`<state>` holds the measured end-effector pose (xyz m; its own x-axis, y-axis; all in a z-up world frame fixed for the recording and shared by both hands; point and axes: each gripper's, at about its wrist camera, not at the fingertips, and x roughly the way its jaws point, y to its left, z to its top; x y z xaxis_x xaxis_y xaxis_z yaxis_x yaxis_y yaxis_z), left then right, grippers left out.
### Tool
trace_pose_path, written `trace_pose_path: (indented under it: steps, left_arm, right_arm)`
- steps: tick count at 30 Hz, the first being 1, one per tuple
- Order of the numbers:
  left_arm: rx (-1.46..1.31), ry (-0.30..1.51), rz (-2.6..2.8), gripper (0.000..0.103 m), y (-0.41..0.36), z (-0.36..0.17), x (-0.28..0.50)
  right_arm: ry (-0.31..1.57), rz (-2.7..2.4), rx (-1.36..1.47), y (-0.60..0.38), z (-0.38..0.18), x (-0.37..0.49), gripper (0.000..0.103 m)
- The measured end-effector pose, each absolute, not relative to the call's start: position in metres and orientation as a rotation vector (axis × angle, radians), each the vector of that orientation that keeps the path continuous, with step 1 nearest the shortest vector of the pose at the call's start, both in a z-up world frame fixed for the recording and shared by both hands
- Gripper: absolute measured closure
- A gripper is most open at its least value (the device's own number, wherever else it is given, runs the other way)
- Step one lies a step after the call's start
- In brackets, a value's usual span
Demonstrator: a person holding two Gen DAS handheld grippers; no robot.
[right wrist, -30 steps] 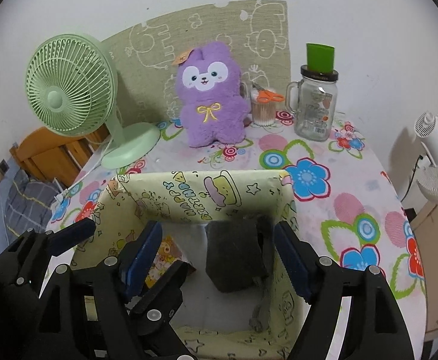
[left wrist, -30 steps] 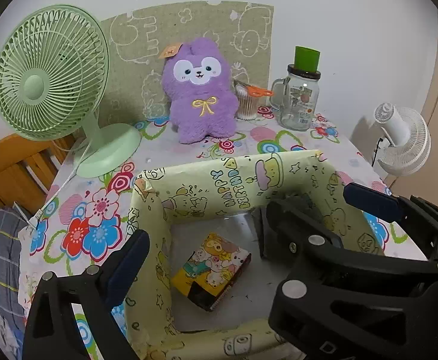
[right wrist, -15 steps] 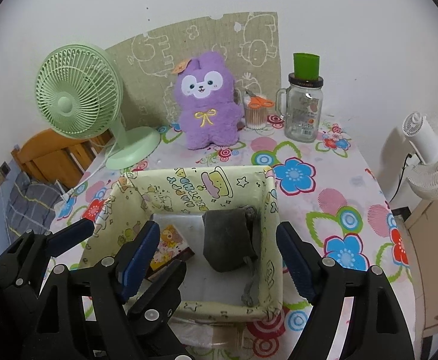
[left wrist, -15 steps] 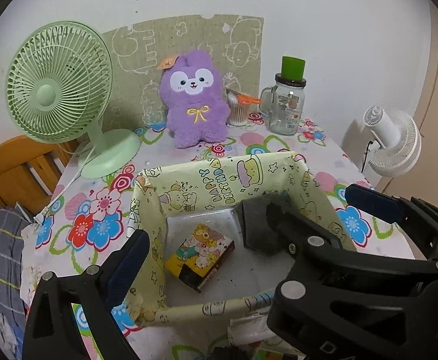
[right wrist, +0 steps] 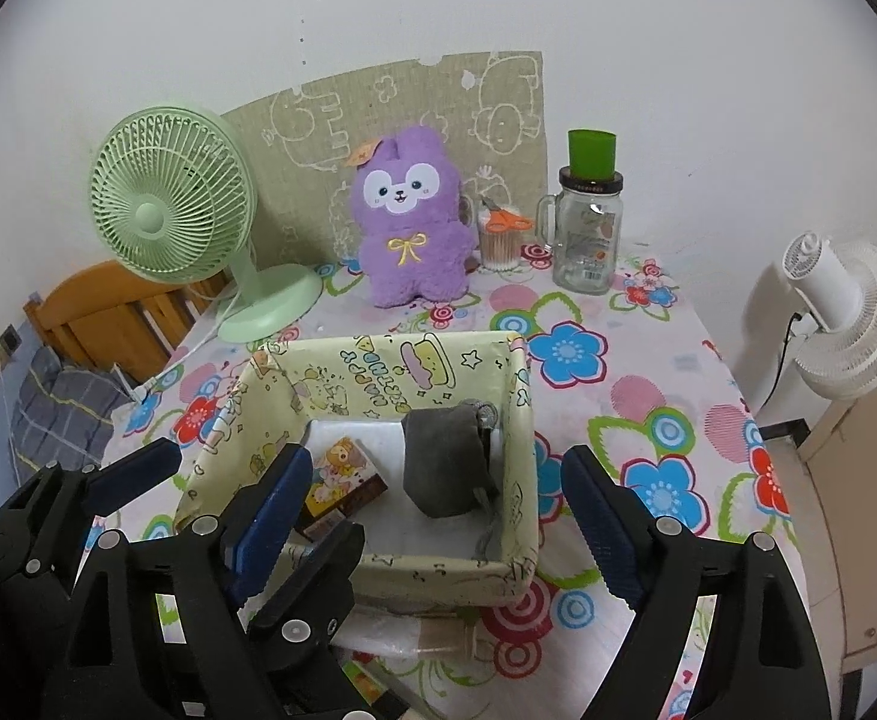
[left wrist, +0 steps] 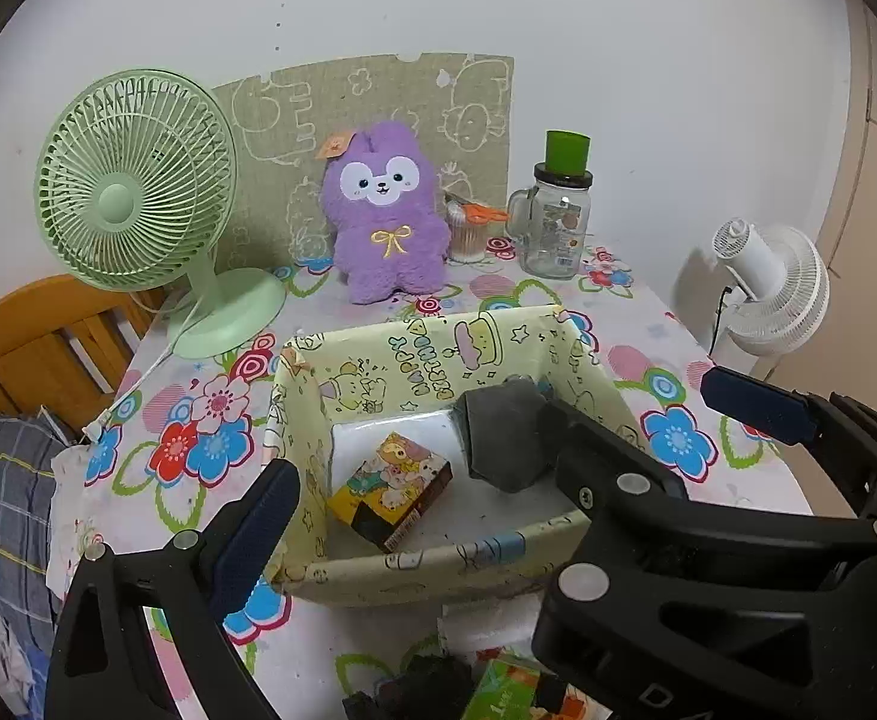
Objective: Organize soft objects
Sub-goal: 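Withdraw both tools from the box back toward the remaining pile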
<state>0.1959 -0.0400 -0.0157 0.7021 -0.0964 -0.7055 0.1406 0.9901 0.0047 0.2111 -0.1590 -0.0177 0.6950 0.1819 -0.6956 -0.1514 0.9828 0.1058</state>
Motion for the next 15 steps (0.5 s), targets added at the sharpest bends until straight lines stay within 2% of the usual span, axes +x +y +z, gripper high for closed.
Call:
trace_pose_path:
  steps: [15]
  left_arm:
    - [0.058,0.762,-0.14,0.004,-0.045,-0.01,0.17]
  right_arm:
    - [0.761,0.158,0.032,-0.162,-0.01,0.185,0.013]
